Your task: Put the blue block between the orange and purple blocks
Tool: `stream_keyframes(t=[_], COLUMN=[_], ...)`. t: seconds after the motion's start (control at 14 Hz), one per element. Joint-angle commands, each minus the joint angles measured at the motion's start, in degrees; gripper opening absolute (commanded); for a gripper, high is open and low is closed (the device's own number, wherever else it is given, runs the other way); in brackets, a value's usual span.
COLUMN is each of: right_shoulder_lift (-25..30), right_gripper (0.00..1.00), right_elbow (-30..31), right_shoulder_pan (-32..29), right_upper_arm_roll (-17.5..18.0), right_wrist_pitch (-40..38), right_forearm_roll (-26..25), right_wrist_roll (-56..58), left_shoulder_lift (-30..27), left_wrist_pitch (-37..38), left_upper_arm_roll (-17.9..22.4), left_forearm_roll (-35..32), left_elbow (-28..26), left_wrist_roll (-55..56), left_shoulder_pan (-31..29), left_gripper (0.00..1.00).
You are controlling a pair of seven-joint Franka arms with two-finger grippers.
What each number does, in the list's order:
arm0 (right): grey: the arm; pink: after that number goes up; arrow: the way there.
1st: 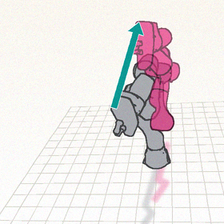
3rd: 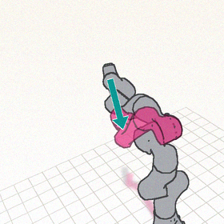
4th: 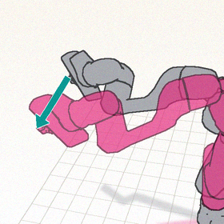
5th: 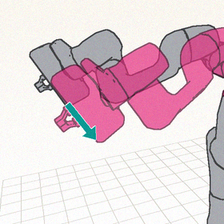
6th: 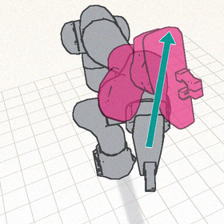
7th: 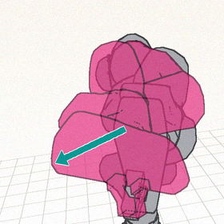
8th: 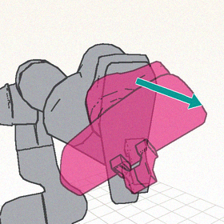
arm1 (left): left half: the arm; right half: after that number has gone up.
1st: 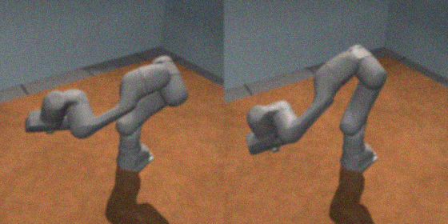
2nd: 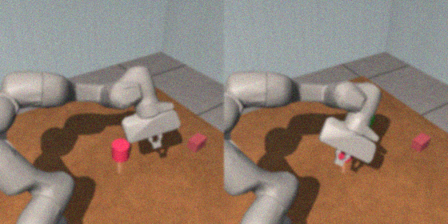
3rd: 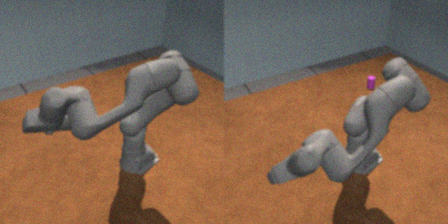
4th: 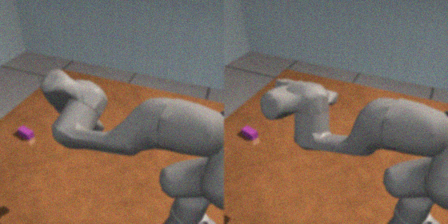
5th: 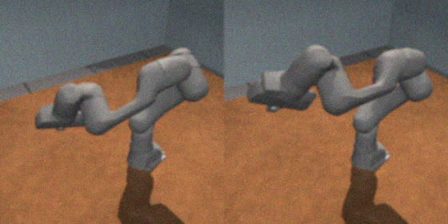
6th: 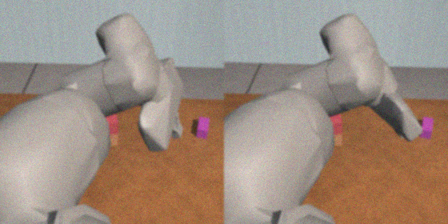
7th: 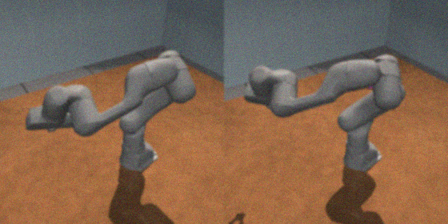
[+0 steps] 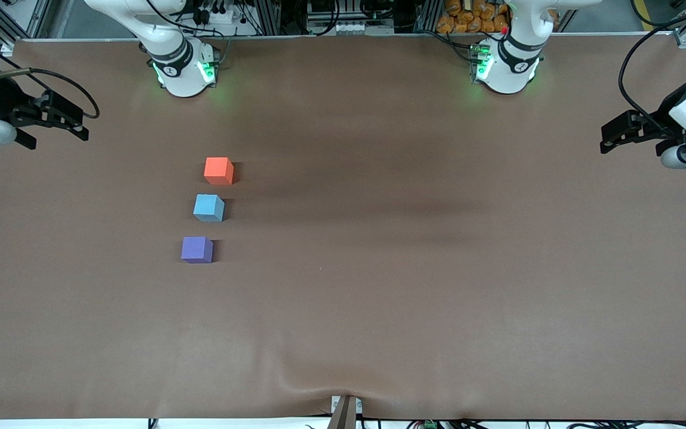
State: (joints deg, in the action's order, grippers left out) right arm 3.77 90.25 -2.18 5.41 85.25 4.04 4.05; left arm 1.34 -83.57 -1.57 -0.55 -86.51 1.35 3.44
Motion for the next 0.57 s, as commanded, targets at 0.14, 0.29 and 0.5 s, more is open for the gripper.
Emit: stream_keyframes(t=[0.14,0.29,0.5], right_shoulder_lift=[0.8,0.8,0.7], right_gripper=[1.0,1.0,1.0], right_elbow=[-0.1,-0.1,0.0], right_shoulder_pan=[-0.9,-0.8,-1.0], right_upper_arm_roll=[0.7,0.7,0.6], right_wrist_pitch=[0.0,0.0,-1.7], right_forearm_roll=[-0.4,-0.4,-0.3], right_wrist_roll=[-0.2,0.3,-0.1], left_shoulder_lift=[-0.3,-0.2,-0.1], left_wrist_pitch=[0.3,0.3,0.2], left_upper_arm_roll=[-0.2,-0.2,-0.2], left_forearm_roll=[-0.3,-0.1,-0.1], left_elbow=[0.3,0.3,0.3], left_wrist_roll=[0.1,0.1,0.1], left_shoulder_pan=[-0.3,-0.3,-0.3], left_gripper=[1.0,1.0,1.0])
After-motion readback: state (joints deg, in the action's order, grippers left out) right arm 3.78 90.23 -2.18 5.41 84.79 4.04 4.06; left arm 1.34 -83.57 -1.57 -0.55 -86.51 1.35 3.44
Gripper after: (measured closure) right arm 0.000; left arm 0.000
